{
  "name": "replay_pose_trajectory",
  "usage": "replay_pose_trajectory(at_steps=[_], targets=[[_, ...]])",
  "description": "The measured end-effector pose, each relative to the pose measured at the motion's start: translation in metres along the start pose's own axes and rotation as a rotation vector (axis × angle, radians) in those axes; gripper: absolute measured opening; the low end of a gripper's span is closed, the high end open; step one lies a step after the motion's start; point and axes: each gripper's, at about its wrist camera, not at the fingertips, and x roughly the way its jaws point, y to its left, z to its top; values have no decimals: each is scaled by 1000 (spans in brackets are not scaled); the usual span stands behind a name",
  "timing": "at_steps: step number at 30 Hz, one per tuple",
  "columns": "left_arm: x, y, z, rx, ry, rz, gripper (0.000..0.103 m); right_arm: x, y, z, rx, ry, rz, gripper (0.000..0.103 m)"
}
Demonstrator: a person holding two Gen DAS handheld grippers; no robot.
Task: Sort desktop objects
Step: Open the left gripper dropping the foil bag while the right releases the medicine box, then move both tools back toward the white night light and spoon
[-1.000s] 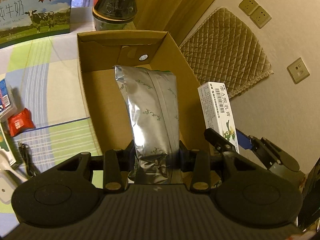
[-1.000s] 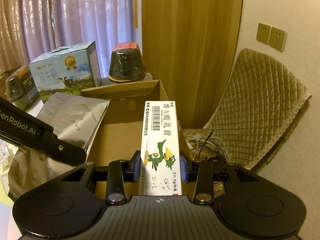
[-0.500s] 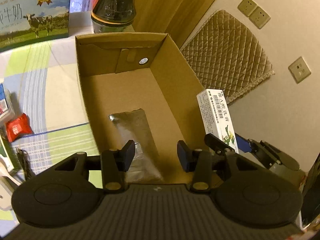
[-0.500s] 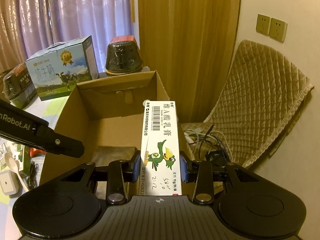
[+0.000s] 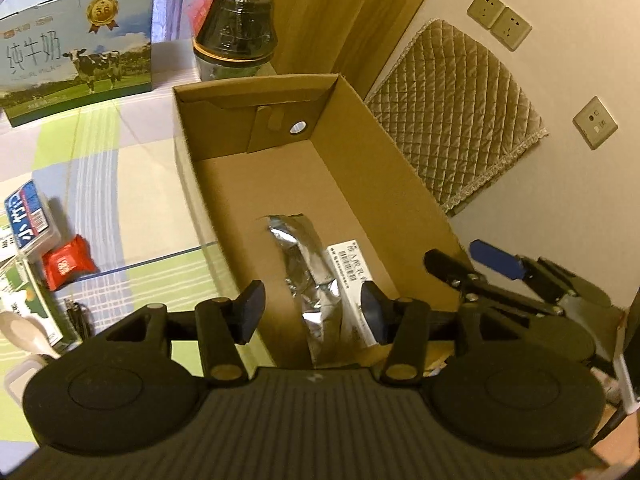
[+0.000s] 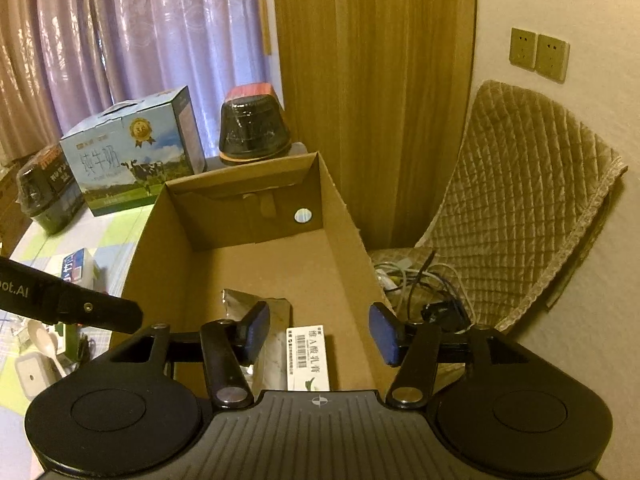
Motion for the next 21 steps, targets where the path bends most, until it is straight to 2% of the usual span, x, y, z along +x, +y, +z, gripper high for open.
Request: replay_pose_trajectory(at_steps=[7, 9, 11, 13, 21], targets=[[-24, 9, -14, 6, -11, 17, 52, -27, 5, -1, 8, -25, 5, 59], [-35, 11, -18, 12, -20, 24, 56, -37, 9, 0, 9, -37, 14, 63], [-47, 14, -24, 16, -32, 32, 67, -48, 15, 0, 8, -52, 24, 67], [-60, 18, -30, 19, -40, 42, 74, -59, 24, 0, 3, -66, 38, 71], [-114, 41, -58, 40, -81, 102, 90, -91, 74, -3, -57, -106, 126, 90]])
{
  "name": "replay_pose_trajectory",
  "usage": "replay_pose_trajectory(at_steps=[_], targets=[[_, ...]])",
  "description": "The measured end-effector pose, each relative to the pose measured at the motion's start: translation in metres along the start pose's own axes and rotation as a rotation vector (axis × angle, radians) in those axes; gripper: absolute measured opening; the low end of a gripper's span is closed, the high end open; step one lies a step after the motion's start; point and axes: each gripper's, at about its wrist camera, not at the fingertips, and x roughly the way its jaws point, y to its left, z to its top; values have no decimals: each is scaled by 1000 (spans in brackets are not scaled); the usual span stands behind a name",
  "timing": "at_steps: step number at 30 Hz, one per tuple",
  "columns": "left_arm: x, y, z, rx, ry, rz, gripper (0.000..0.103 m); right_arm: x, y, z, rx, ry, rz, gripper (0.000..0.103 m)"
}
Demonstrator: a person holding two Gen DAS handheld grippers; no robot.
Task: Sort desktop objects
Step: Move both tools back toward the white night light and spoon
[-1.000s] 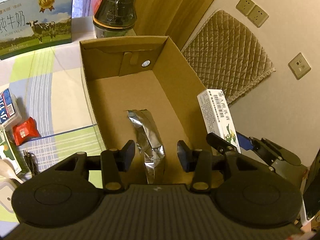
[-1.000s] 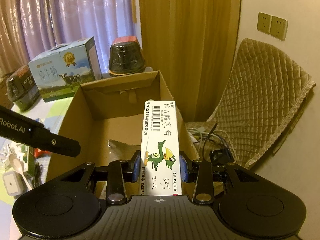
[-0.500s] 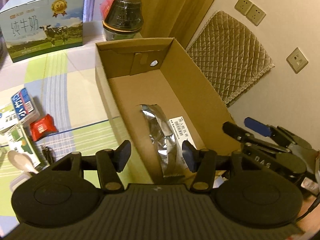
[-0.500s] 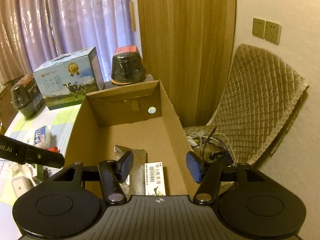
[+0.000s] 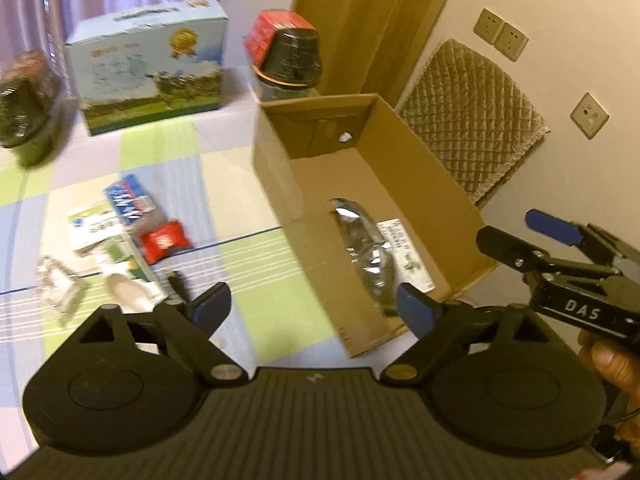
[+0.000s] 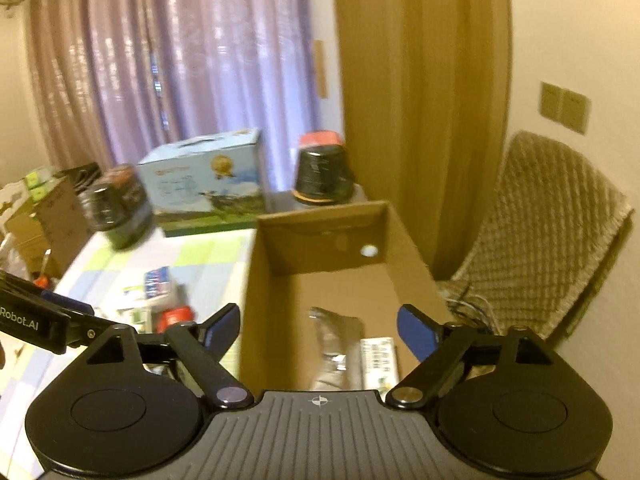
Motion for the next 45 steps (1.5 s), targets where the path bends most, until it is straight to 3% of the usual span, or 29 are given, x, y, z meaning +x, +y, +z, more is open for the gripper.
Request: replay_pose_trajectory(at_steps=[5, 16, 20, 25, 31, 36, 39, 42, 45], targets=[[-35, 30, -22, -7, -51, 61, 100, -9, 33, -2, -19, -22, 52, 101], [-78, 110, -74, -94, -64, 178, 102, 1, 96, -28, -102, -5, 157, 101], [-75, 127, -95, -79, -51, 233, 102, 17, 113, -46, -122, 16, 169, 101], [-55, 135, -116, 27, -28, 279, 102, 38, 121, -68, -117, 56, 207, 101], [-17, 148, -133, 64, -18, 249, 101, 71, 128, -91, -148, 138, 232, 100], [10, 147, -138, 147, -37, 251, 101, 99, 139, -98, -213, 166, 231, 85], [23, 139, -142, 285, -102, 298, 101, 118, 144, -100, -266, 179, 224, 79], [39, 132, -147, 409, -132, 299, 100, 138, 145, -99, -279, 208, 231, 64], [52, 128, -147, 492, -133, 291, 99, 153, 150, -94, -312, 219, 232, 57]])
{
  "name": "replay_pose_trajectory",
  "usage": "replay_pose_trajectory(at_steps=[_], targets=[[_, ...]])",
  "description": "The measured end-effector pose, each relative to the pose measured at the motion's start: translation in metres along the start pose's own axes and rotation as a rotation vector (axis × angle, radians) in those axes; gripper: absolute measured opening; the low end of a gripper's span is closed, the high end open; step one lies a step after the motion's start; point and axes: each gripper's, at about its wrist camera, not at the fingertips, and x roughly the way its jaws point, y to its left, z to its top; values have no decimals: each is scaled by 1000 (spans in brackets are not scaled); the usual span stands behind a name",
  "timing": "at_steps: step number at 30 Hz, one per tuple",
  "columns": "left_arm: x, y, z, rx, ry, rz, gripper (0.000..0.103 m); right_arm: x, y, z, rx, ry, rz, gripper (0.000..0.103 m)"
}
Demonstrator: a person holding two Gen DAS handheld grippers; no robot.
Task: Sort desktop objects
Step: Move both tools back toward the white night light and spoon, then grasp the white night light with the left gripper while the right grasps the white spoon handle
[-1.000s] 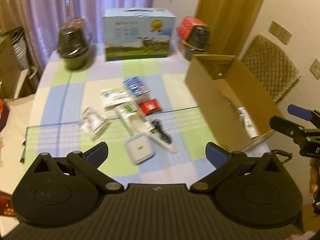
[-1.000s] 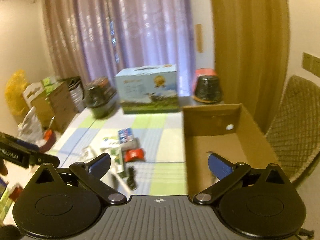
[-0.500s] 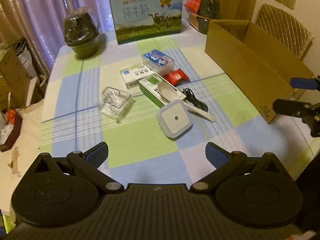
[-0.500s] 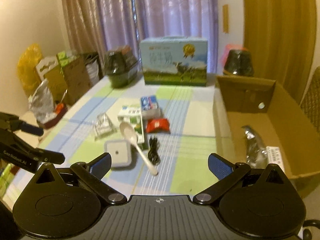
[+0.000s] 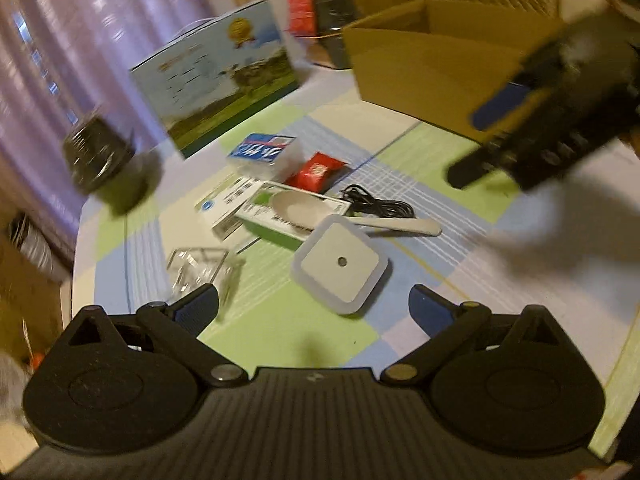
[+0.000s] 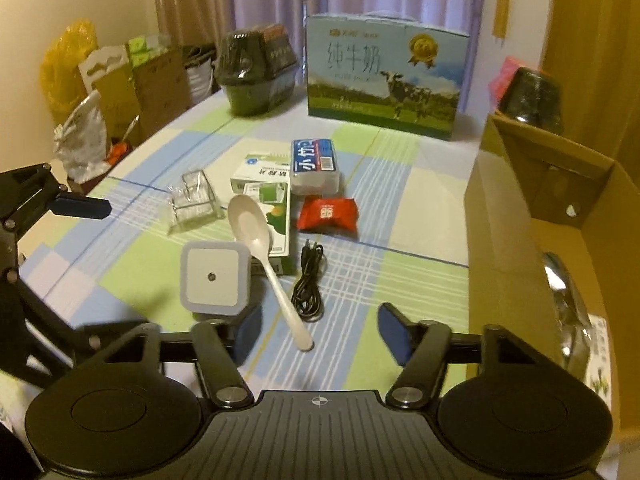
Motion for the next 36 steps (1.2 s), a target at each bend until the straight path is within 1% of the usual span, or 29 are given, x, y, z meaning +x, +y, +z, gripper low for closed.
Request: replay_pose_trajectory(at_steps=[4, 8, 12, 13, 15, 18, 22, 23, 27, 28, 31, 34, 36], targets=[[15, -3, 3, 93, -8, -17, 98, 17, 0, 9, -59, -4, 4, 54], [30, 0, 5, 127, -6, -41, 94, 30, -2, 13, -80, 15, 45, 51], [38, -4, 2, 242, -7, -44, 92, 43, 1, 11, -118, 63, 67, 43], [41, -6, 1, 269, -5, -46, 92, 45, 3, 10, -130, 71, 73, 43], [48, -9, 1, 314, 2, -55, 88, 50, 5, 10, -156, 86, 89, 39], [56, -13, 2, 353, 6, -72, 84, 59, 8, 11, -175, 109, 114, 34], [67, -21, 2, 408, 21, -81, 80, 70, 13, 10, -212, 132, 118, 33], [69, -22, 1, 423, 22, -81, 77, 72, 13, 10, -215, 139, 122, 33], [80, -23, 0, 434, 30, -67, 68, 80, 14, 12, -219, 159, 142, 33], [80, -23, -1, 432, 29, -64, 64, 82, 14, 12, -218, 161, 146, 33], [81, -23, 0, 421, 33, -61, 64, 86, 15, 16, -216, 163, 149, 31], [77, -20, -2, 391, 59, -62, 63, 91, 17, 18, -220, 174, 158, 25], [72, -15, -6, 347, 76, -69, 63, 95, 19, 18, -229, 179, 155, 20]])
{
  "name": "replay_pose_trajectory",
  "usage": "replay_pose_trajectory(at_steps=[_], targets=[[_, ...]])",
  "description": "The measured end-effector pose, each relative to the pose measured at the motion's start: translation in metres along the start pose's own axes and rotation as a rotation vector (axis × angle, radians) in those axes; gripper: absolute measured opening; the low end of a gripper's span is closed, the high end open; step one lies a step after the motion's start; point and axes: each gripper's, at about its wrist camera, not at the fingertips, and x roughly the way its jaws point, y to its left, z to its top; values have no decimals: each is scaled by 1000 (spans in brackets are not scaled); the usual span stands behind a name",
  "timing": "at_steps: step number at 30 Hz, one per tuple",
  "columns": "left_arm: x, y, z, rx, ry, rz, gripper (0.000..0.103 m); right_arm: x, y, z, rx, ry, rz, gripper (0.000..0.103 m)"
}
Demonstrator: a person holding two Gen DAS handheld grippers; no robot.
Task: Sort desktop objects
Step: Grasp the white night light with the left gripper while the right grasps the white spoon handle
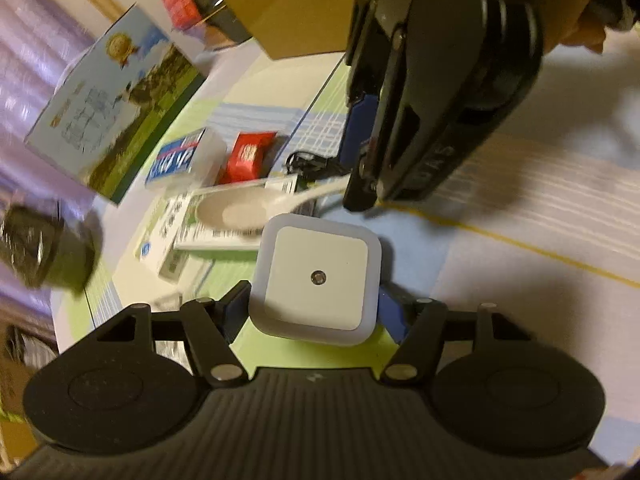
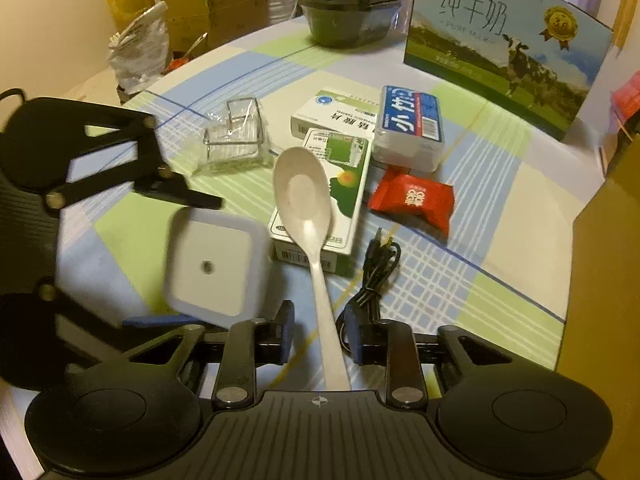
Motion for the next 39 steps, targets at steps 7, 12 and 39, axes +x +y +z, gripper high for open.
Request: replay_pose_trajectory(at_steps=[7, 12, 39], targets=[[-14, 7, -19, -109, 24, 3, 63, 11, 2, 11, -2, -5, 1, 17], [-14, 14, -21, -167, 7, -13, 64, 13, 3, 16, 0, -8, -16, 4], [-61, -10, -35, -509, -12, -82, 61, -38, 18, -43, 278, 78, 43, 4]])
